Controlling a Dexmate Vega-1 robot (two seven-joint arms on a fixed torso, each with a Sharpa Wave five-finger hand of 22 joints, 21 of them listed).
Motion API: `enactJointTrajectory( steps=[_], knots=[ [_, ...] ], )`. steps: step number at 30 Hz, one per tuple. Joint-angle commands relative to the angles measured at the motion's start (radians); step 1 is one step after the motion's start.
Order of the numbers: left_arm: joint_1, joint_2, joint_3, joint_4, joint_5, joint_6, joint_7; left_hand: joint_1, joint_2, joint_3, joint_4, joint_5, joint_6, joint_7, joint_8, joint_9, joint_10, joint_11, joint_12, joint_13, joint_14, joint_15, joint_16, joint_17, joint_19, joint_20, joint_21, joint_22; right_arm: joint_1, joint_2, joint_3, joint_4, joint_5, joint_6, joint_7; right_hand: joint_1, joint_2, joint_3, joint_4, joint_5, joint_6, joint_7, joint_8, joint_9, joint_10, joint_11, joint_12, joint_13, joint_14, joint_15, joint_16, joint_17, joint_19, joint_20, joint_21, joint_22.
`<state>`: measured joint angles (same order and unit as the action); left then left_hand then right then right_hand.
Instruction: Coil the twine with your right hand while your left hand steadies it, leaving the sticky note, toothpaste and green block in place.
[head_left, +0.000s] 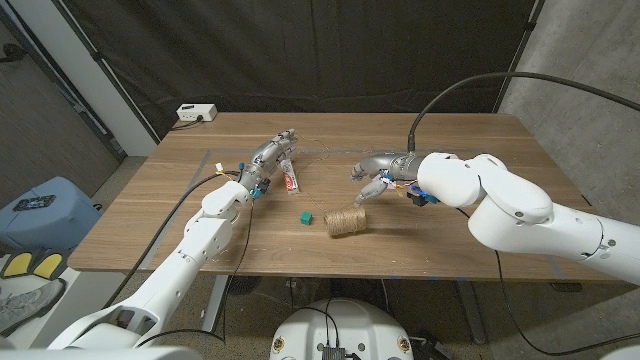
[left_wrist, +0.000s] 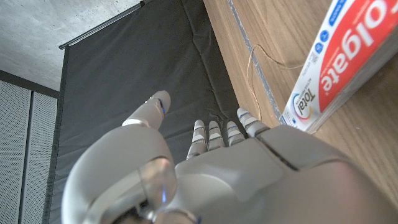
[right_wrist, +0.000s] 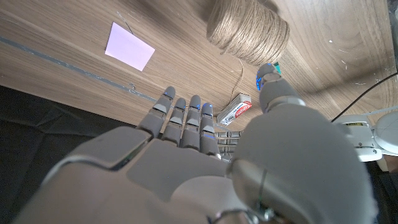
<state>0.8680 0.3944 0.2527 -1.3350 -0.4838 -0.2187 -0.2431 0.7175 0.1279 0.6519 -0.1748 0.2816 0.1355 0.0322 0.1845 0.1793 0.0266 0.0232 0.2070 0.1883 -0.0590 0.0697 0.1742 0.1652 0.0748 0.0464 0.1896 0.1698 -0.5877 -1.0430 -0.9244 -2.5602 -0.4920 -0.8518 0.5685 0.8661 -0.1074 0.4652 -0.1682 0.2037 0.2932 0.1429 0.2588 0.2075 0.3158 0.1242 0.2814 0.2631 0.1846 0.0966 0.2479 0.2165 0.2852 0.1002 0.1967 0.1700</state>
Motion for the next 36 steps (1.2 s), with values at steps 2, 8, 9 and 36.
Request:
enactJointTrajectory(
  steps=[2,8,9,36],
  knots=[
    [0.006,0.000,-0.011,-0.011,-0.006,-0.012,0.003,0.011,0.000,-0.005,0.001,0.010,0.005,-0.002,0.002,0.001,0.005,0.003,0.001,0.005,-0.003,0.006,0.003,0.003,0.001,0.003,0.003,0.003,0.023,0.046,-0.053,0.029,-0.030,-0.031,0.006,0.006,-0.007,0.008,0.002,0.002,0.001,0.007,0.002,0.002,-0.001,-0.002,0.001,0.006,0.002,-0.004,0.003,0.004,0.000,0.004,0.006,0.005],
    [0.018,-0.002,-0.019,-0.020,-0.008,-0.017,0.011,0.014,-0.001,-0.007,0.001,0.011,0.004,-0.002,0.002,0.001,0.005,0.004,0.002,0.005,-0.004,0.007,0.003,0.003,0.001,0.003,0.003,0.003,0.046,0.067,-0.099,0.045,-0.076,-0.055,0.025,0.009,-0.006,0.013,0.002,0.002,-0.002,0.003,-0.001,0.002,-0.006,-0.005,-0.001,0.009,0.002,-0.009,0.002,0.005,-0.001,0.002,0.005,0.005],
    [0.019,-0.003,-0.020,-0.020,-0.009,-0.018,0.011,0.014,-0.001,-0.007,0.001,0.011,0.004,-0.001,0.002,0.001,0.005,0.004,0.002,0.005,-0.004,0.007,0.003,0.003,0.001,0.003,0.003,0.003,0.046,0.068,-0.102,0.045,-0.078,-0.059,0.026,0.010,-0.005,0.014,0.001,0.002,-0.002,0.003,-0.001,0.002,-0.006,-0.006,-0.001,0.009,0.002,-0.009,0.002,0.005,-0.001,0.002,0.005,0.005],
    [0.053,0.007,-0.037,-0.064,-0.009,-0.021,0.010,0.025,-0.002,-0.014,0.002,0.016,0.004,-0.001,0.002,0.001,0.005,0.005,0.002,0.005,0.001,0.009,0.005,0.003,0.007,0.002,0.006,0.003,0.040,0.114,-0.227,0.062,-0.328,-0.076,0.099,0.021,-0.014,0.032,0.000,-0.002,0.041,-0.036,0.006,0.000,0.038,-0.057,0.016,0.023,0.024,-0.050,0.005,0.010,0.016,-0.020,0.007,0.005]
  ],
)
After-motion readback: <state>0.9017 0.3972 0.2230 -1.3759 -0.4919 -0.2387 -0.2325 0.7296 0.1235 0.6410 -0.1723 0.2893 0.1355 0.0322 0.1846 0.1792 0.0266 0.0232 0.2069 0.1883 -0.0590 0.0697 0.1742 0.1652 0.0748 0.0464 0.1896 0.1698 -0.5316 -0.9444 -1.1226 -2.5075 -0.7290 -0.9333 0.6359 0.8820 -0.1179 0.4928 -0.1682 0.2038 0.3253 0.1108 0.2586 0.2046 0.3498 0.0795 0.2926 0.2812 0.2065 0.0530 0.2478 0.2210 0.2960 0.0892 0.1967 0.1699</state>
